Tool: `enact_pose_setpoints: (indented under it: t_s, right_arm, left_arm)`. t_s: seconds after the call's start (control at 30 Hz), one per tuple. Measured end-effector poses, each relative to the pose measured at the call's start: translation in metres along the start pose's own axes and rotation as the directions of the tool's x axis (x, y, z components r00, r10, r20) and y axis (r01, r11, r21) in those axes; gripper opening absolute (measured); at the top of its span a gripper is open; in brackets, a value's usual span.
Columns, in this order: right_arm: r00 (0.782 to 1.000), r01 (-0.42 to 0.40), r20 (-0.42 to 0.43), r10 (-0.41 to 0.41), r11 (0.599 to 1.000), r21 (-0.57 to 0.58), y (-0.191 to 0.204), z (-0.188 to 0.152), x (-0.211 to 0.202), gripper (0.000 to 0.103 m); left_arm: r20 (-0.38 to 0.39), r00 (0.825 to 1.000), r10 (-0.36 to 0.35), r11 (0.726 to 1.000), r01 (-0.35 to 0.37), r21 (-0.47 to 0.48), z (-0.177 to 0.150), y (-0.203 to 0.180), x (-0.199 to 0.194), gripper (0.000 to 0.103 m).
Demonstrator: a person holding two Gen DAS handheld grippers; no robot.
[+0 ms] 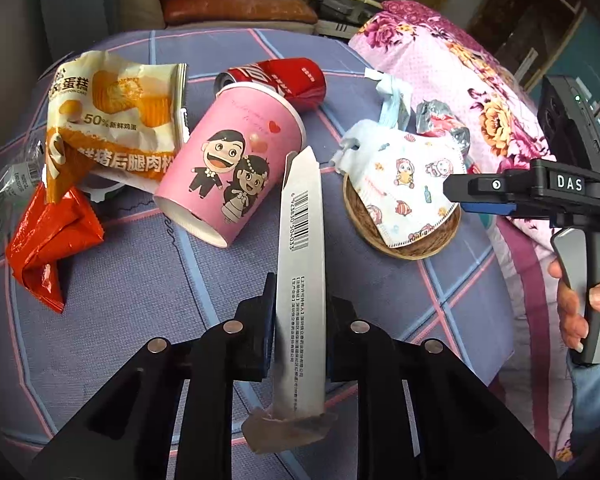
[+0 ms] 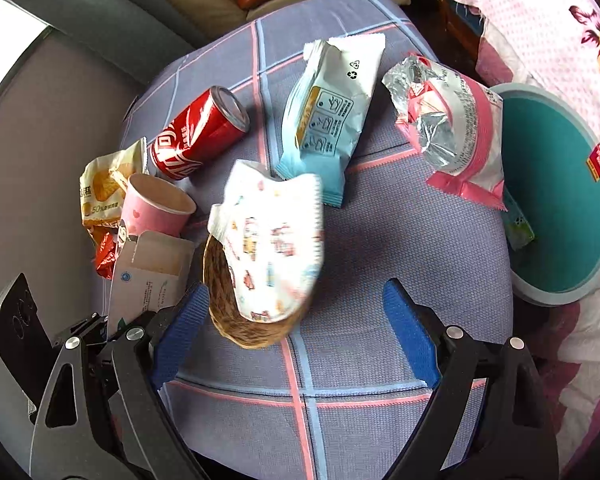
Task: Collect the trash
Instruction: 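Grasp the printed face mask with the right tool while the left tool holds the strip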
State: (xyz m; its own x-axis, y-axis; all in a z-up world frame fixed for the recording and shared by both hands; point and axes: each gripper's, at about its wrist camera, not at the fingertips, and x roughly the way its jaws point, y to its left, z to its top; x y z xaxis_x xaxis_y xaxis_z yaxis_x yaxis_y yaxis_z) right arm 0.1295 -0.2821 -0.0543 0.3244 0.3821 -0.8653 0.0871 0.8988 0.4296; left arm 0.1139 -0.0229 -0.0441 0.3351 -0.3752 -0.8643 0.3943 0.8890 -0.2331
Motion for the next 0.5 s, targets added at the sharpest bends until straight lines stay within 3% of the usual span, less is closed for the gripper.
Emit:
enact_pose_setpoints:
  t_s: [0.2, 0.5]
  right_arm:
    - [0.999, 0.015, 0.046, -0.016, 1.000, 0.013, -0.012, 0.003, -0.022, 0.084]
    - [0.994, 0.046, 0.102, -0.051, 0.998, 0.051, -0.037, 0.016, -0.037, 0.084]
  left_arm:
    - [-0.049, 0.999, 0.008, 1.000, -0.008, 0.009, -0.010, -0.002, 0.016, 0.017]
    - [0.063, 0.996, -0.057, 0.998, 0.056, 0.024, 0.008, -0.020, -0.026, 0.017]
